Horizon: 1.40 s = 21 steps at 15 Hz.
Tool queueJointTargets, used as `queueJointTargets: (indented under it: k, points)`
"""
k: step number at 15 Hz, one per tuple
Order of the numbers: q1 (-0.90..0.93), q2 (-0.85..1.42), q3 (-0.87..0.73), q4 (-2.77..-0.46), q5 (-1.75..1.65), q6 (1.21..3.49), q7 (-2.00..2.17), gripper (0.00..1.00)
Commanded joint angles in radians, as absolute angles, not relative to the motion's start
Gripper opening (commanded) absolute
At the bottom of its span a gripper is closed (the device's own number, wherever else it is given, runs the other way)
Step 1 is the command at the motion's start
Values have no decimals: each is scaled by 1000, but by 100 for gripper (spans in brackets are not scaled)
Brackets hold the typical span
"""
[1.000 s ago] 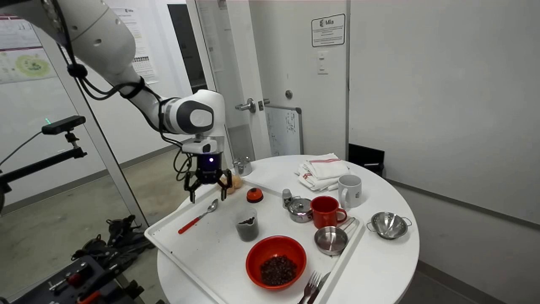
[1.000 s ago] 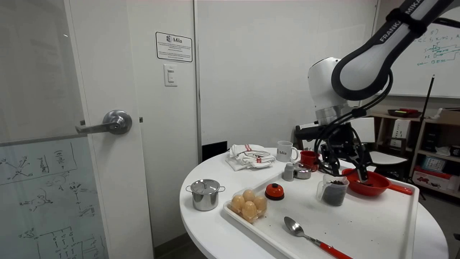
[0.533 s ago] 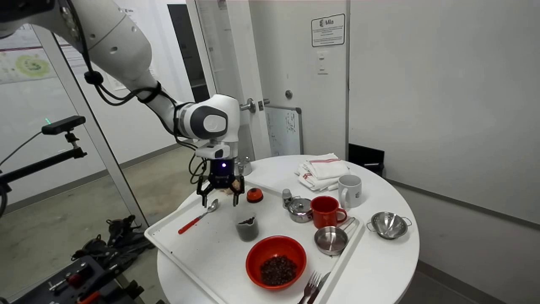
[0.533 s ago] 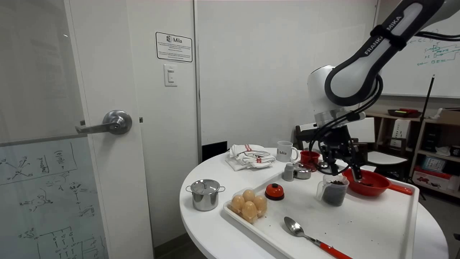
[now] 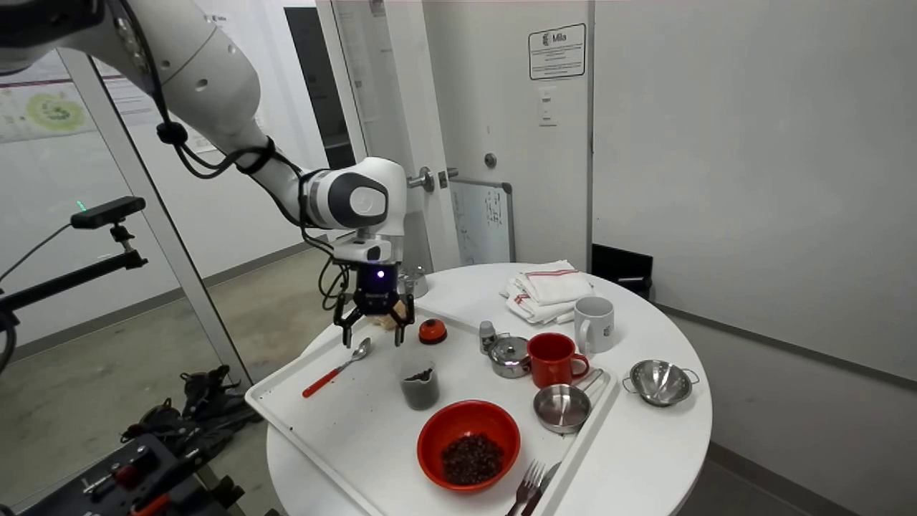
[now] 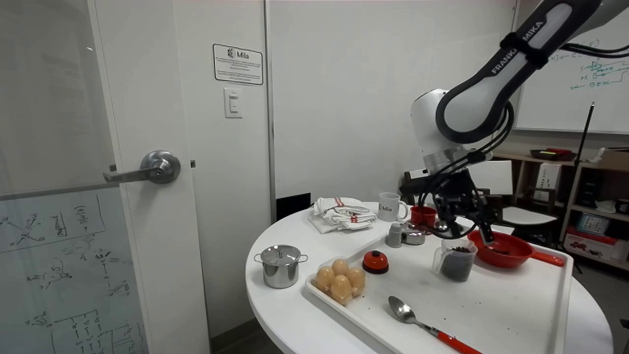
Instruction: Pour some of the contents from the clear jug into the red bowl
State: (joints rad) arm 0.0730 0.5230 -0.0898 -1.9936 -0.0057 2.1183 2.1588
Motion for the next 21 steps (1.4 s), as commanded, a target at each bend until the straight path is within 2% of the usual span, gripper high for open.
queueJointTargets:
  k: [1, 6, 14, 21]
  points:
    - [123, 556, -145, -1932, -70, 2145, 2308, 100]
    - [127, 640, -155, -1828, -98, 2121, 2413, 100]
    - [140, 768, -144, -1687, -151, 2013, 2352, 100]
    - [143, 740, -112, -1736, -208, 2066, 2134, 100]
